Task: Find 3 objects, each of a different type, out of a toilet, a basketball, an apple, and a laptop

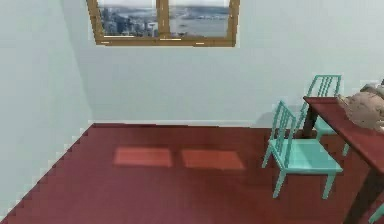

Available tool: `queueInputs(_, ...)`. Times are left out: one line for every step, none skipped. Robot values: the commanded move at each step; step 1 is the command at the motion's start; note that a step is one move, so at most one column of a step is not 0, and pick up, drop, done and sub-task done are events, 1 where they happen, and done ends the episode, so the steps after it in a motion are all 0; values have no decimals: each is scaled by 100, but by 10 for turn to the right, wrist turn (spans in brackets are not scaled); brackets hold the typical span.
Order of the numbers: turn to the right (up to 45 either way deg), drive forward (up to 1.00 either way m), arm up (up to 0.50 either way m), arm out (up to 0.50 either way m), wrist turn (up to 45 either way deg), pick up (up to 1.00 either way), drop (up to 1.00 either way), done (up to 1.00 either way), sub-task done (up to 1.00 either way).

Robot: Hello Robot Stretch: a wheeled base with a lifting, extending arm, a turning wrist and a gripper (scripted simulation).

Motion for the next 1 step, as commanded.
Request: queueInputs(420, 0, 0, 0, 0, 0, 0, 0, 0)
